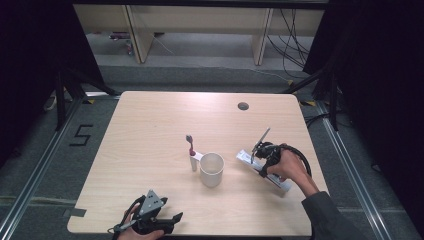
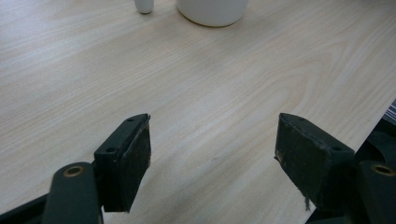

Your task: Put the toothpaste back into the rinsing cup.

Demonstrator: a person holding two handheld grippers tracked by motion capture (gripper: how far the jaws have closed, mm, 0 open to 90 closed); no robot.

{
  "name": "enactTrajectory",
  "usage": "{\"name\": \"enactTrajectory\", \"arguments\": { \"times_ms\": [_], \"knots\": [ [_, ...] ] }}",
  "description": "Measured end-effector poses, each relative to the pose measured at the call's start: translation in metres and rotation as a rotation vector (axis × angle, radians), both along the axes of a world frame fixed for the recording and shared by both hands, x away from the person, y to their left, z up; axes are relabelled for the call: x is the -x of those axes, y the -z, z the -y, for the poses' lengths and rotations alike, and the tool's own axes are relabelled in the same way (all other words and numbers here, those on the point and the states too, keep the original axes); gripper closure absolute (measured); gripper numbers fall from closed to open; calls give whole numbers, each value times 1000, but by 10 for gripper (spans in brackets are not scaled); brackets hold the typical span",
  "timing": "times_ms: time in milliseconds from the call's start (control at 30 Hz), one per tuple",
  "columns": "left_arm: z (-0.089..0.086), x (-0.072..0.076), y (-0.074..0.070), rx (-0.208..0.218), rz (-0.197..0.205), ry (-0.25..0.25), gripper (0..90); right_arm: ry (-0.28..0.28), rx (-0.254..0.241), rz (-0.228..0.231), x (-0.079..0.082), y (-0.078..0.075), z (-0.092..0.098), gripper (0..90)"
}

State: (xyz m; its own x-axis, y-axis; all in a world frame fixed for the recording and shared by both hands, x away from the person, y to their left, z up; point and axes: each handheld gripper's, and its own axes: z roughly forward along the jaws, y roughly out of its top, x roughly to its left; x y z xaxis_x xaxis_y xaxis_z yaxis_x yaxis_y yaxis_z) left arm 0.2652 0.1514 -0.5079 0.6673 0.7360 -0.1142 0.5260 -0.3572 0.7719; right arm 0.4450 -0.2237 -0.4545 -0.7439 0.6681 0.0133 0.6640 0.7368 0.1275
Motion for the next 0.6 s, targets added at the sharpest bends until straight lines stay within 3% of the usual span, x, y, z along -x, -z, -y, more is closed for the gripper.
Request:
{"name": "enactTrajectory", "arguments": {
  "times_ms": [33, 167, 200, 267, 367, 400, 433, 467, 600],
  "knots": [
    [1, 1, 1, 19, 6, -9, 265, -15, -11, 12, -1, -3, 1, 758],
    [0, 0, 0, 3, 3, -8, 265, 10, -159, 92, 1, -18, 6, 758],
    [1, 0, 1, 17, 6, -10, 265, 16, -180, 115, 1, -20, 7, 757],
    [0, 0, 0, 6, 5, -5, 265, 14, -217, 160, 2, -25, 9, 757],
    [0, 0, 0, 1, 2, -9, 265, 59, -283, 214, 4, -30, 10, 758],
    [1, 0, 1, 16, 2, -14, 265, 70, -300, 220, 5, -32, 10, 758],
    [-1, 0, 0, -9, 4, -9, 265, 82, -309, 231, 6, -34, 10, 758],
    [-1, 0, 0, 0, 4, -11, 265, 100, -335, 239, 8, -36, 9, 758],
    [-1, 0, 0, 1, 2, -4, 265, 92, -424, 332, 7, -38, 9, 758]
  ]
}}
